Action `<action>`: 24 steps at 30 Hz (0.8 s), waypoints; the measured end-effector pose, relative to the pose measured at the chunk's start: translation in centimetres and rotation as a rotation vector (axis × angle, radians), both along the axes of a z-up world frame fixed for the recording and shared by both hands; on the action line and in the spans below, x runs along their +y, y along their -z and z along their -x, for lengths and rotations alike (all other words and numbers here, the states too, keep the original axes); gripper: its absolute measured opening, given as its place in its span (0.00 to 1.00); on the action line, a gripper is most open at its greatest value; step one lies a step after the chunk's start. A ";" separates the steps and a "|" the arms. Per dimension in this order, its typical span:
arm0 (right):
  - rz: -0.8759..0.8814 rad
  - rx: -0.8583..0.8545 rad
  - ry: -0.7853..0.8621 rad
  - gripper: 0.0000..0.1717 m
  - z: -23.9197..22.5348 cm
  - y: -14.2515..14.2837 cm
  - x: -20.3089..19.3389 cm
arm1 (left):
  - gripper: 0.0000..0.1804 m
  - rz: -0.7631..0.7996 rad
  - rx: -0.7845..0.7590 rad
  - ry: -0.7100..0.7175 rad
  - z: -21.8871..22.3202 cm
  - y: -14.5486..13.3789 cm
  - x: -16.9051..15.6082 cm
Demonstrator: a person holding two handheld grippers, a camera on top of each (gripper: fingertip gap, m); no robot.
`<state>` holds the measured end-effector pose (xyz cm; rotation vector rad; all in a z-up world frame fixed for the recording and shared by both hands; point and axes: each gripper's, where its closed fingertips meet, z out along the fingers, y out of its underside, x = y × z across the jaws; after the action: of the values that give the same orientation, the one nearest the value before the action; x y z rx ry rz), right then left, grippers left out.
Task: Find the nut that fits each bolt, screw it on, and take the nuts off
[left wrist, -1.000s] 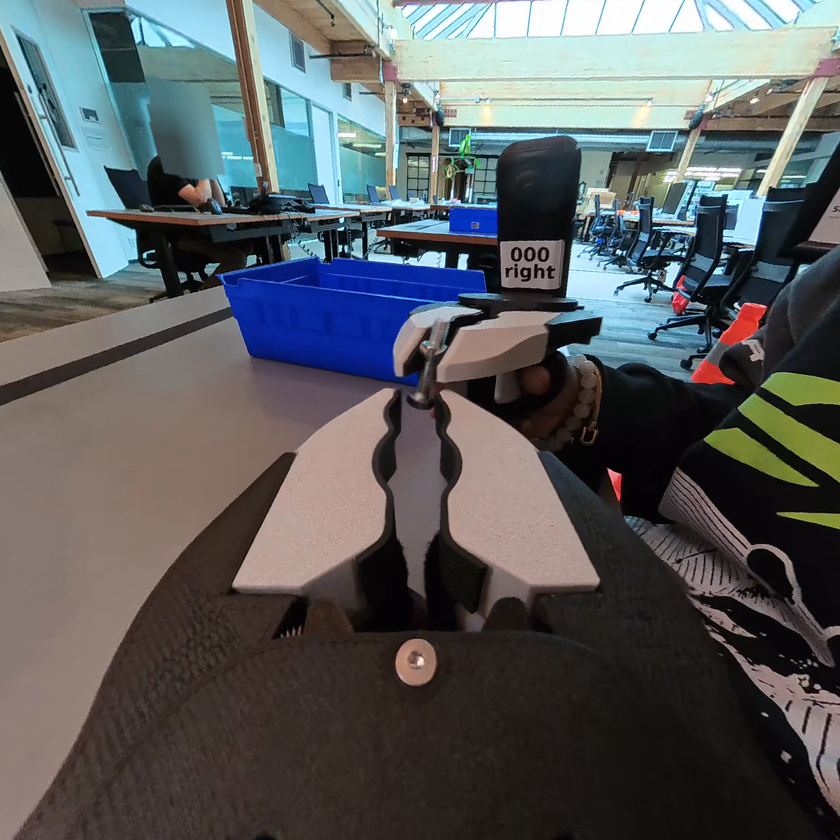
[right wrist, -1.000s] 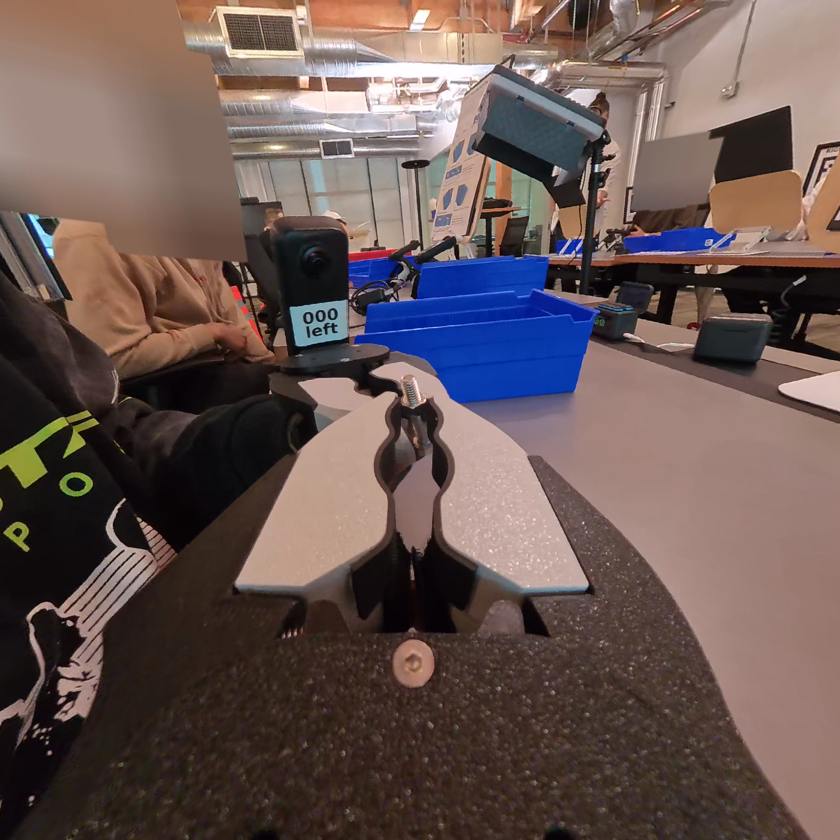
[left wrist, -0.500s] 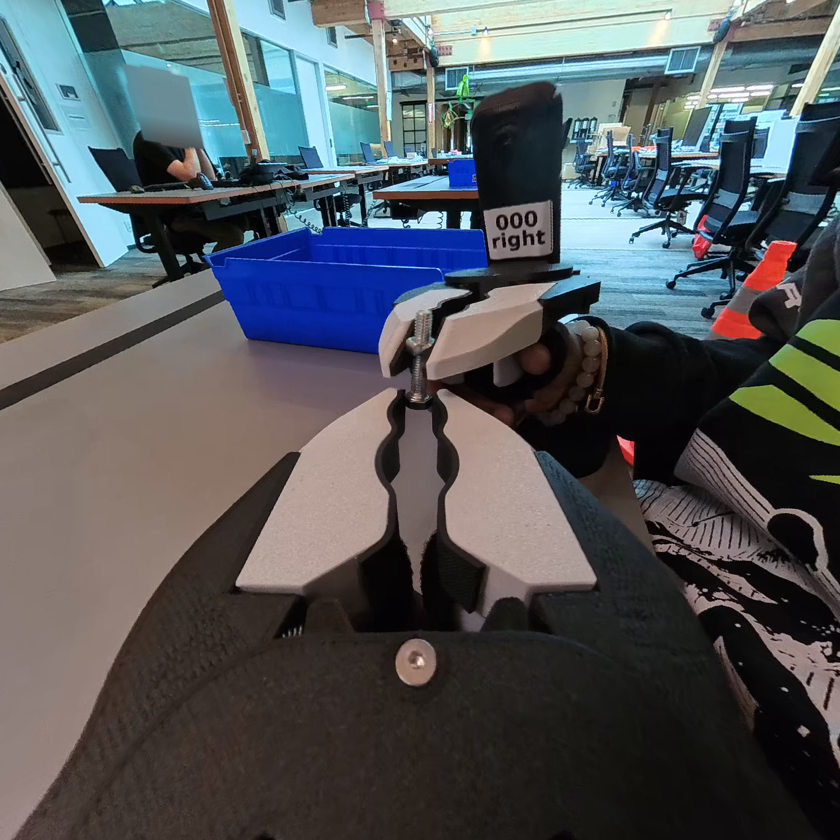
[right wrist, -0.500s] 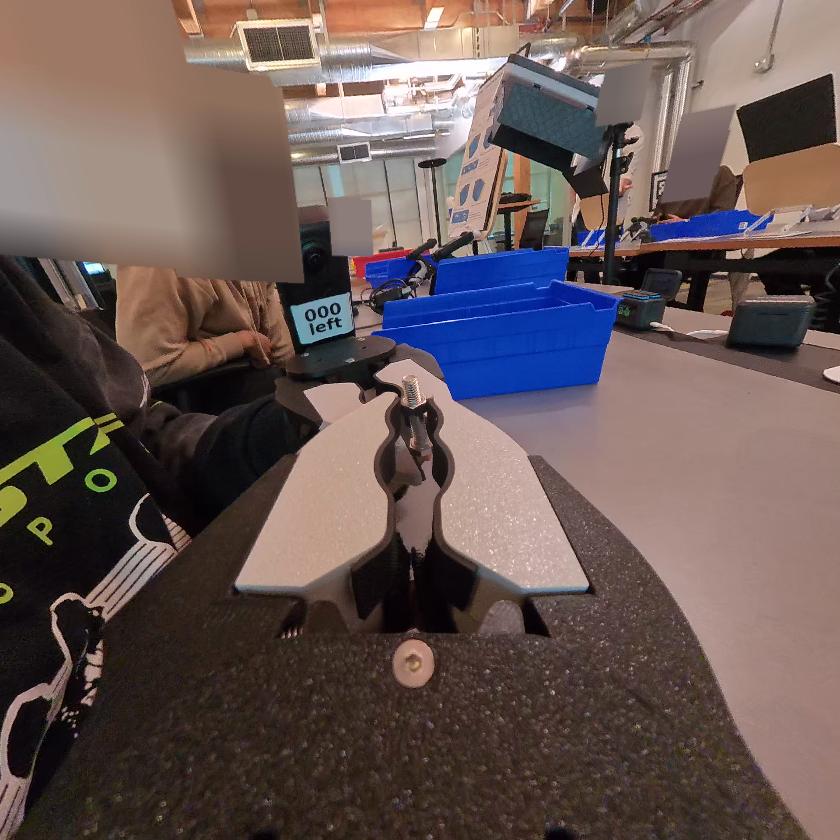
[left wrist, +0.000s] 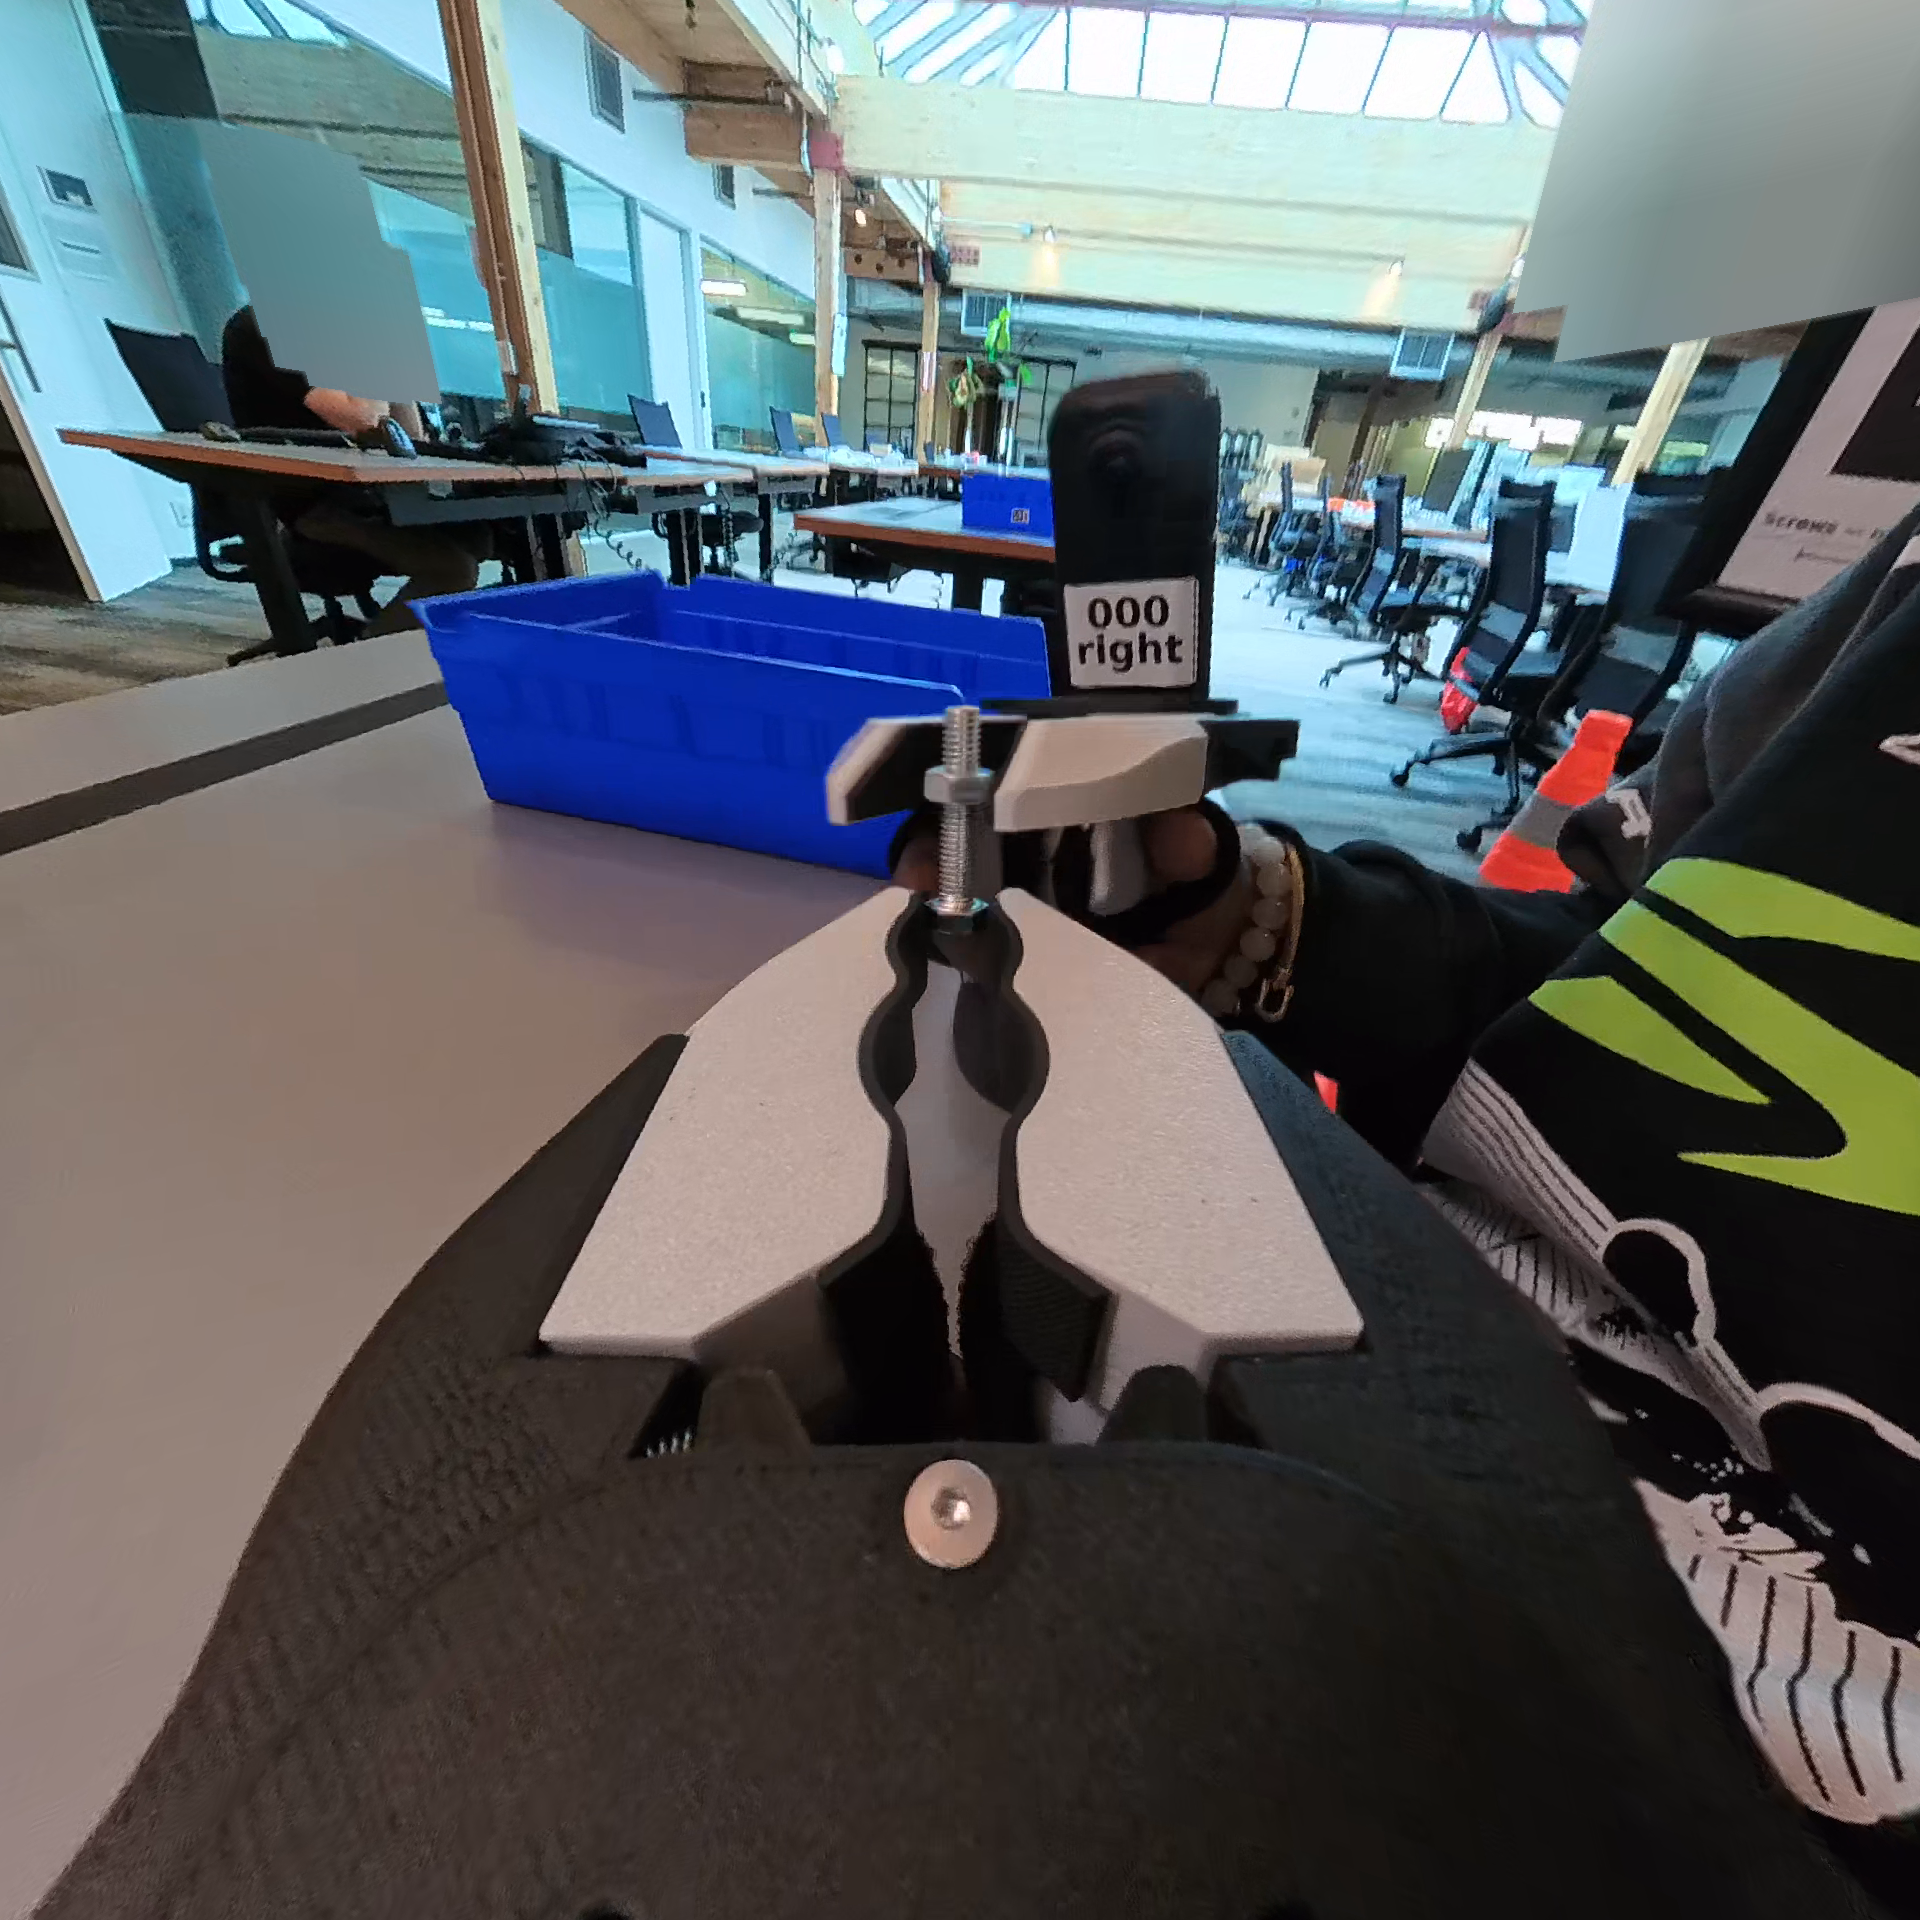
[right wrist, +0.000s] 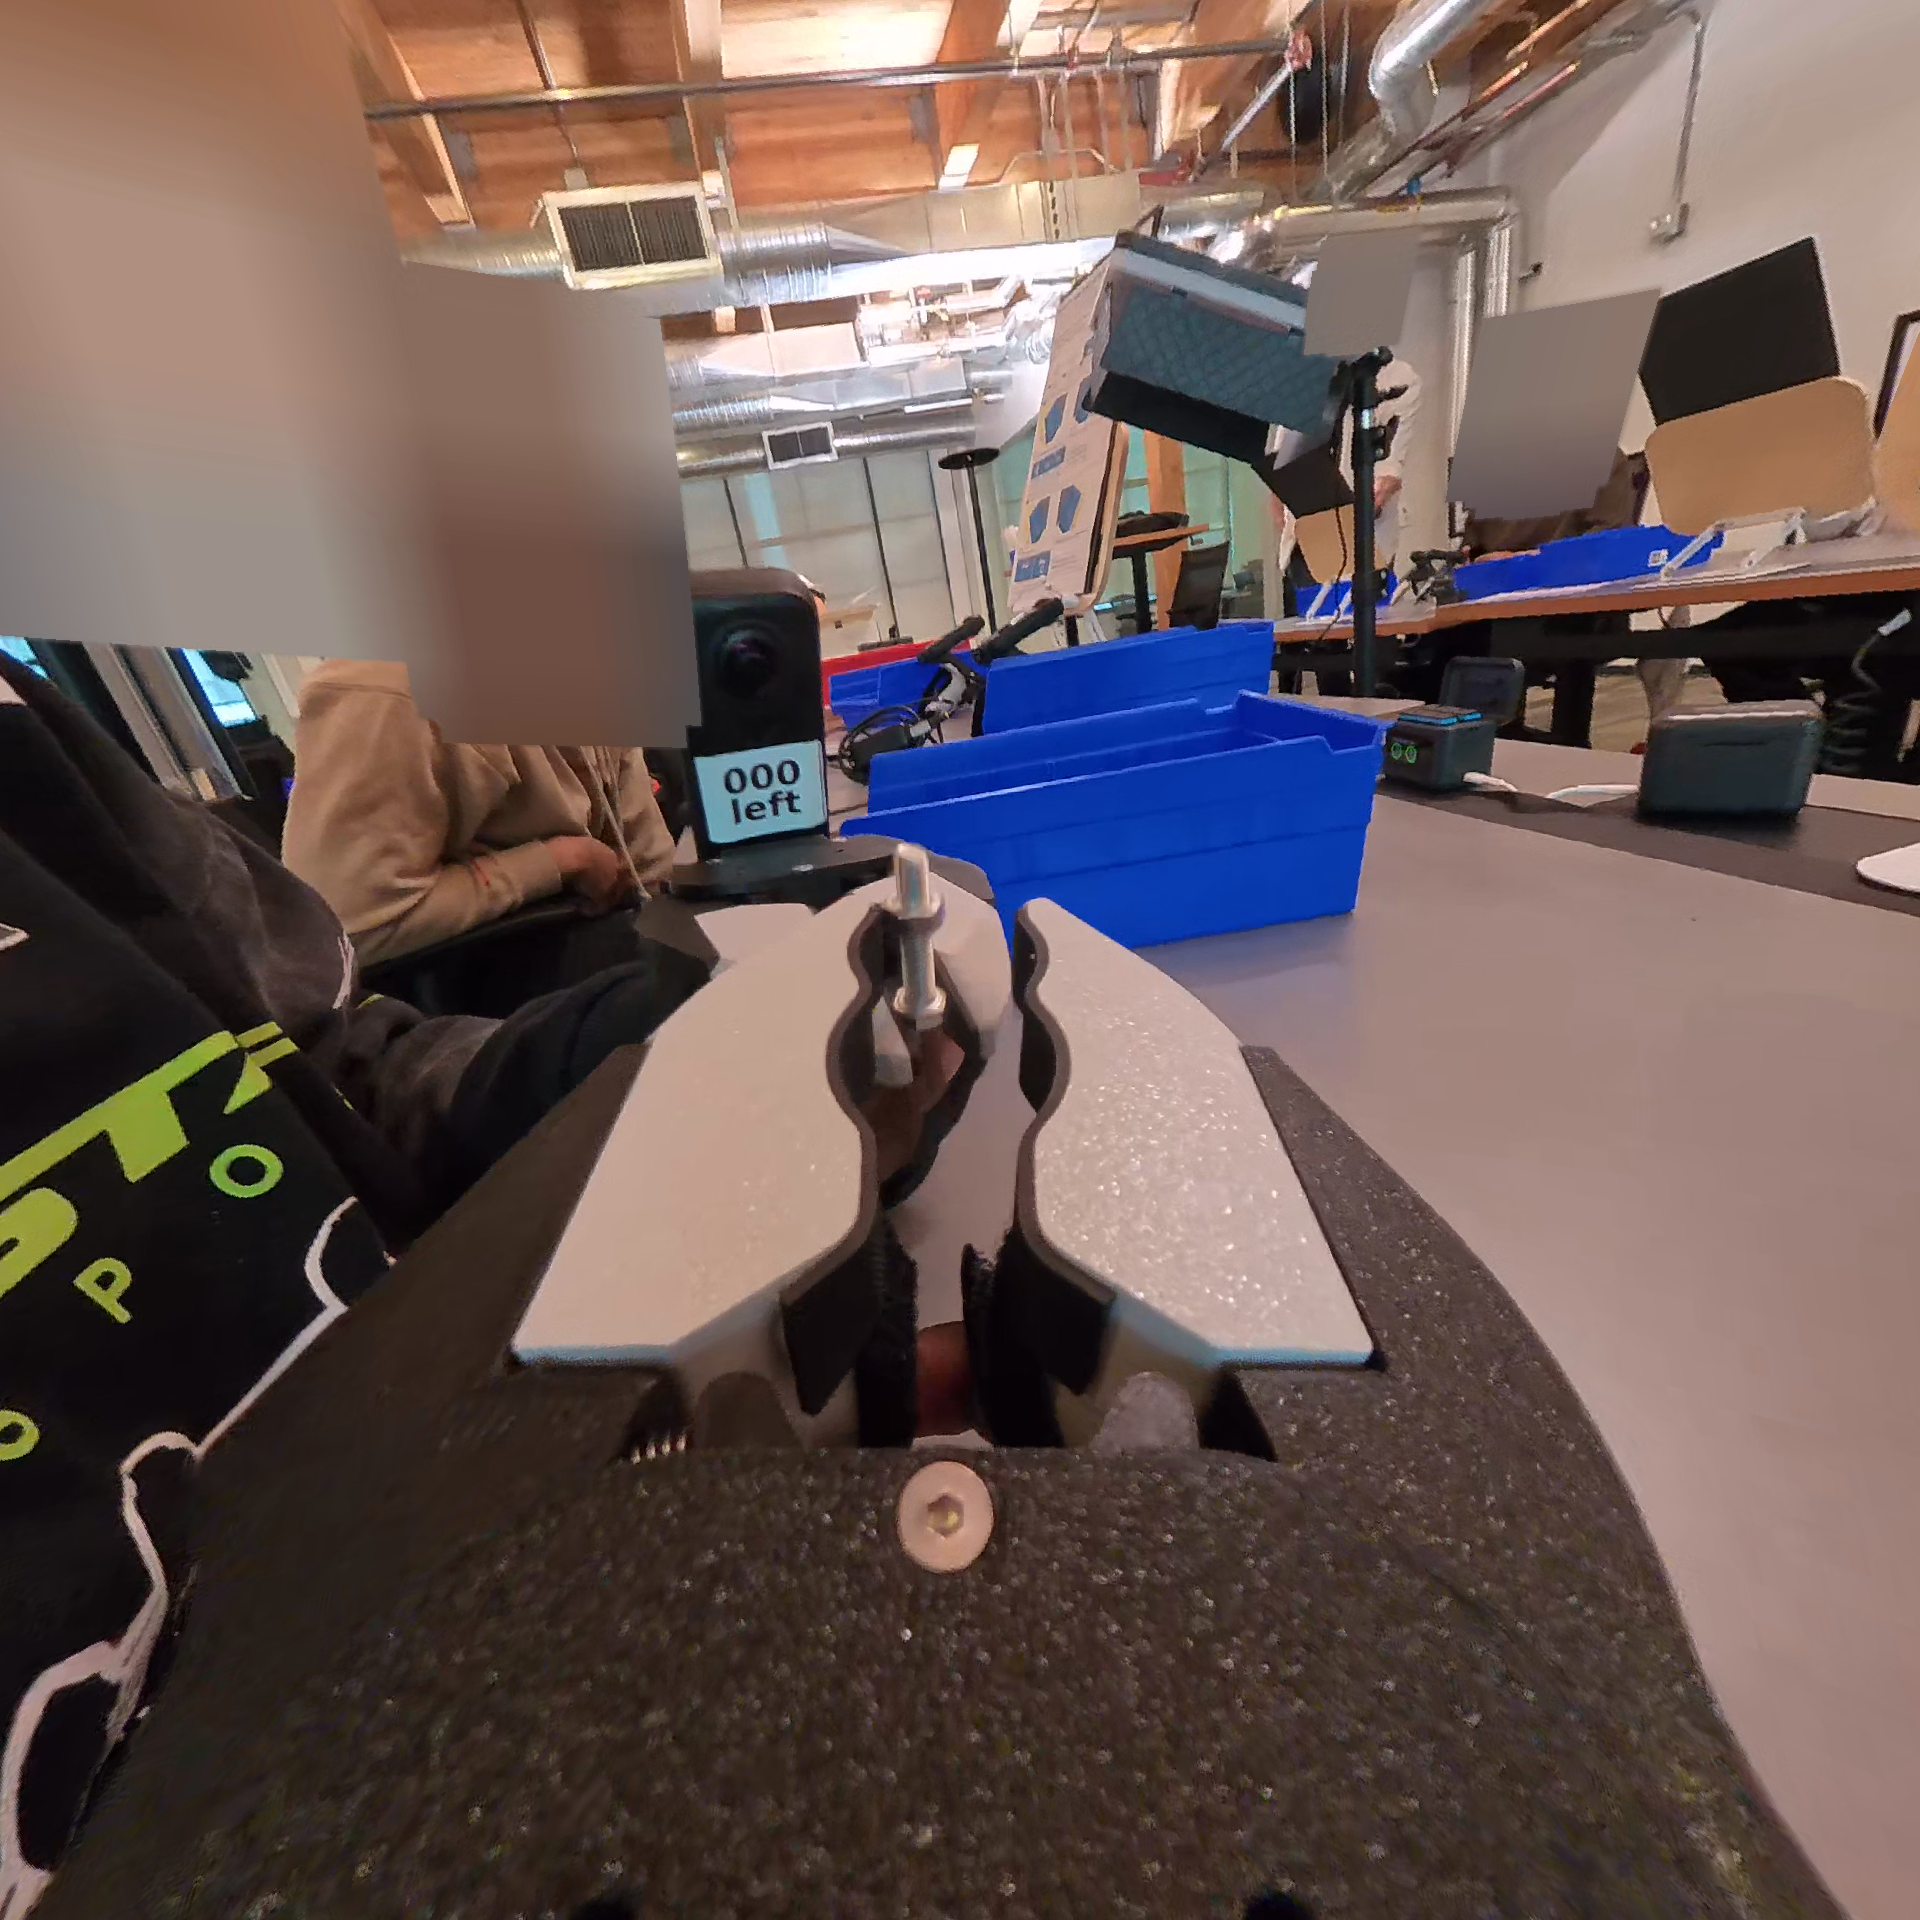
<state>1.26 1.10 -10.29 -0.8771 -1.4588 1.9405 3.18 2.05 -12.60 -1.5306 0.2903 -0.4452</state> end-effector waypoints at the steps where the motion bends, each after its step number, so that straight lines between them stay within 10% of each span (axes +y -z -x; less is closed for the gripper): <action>1: 0.015 0.009 0.001 0.12 -0.1 -0.3 0.2 | 0.06 -0.019 -0.025 -0.003 0.3 -0.4 -0.1; 17: -0.036 0.036 -0.008 0.19 -0.4 -0.1 -0.7 | 0.06 0.020 0.045 0.012 -0.5 0.6 0.0; 24: 0.030 0.050 0.080 0.07 -0.1 -0.7 1.4 | 0.06 -0.054 -0.081 0.034 0.2 -1.1 -0.6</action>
<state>1.40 2.49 -9.58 -0.8804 -1.3484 1.9164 3.00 1.40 -11.48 -1.4530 0.2633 -0.5211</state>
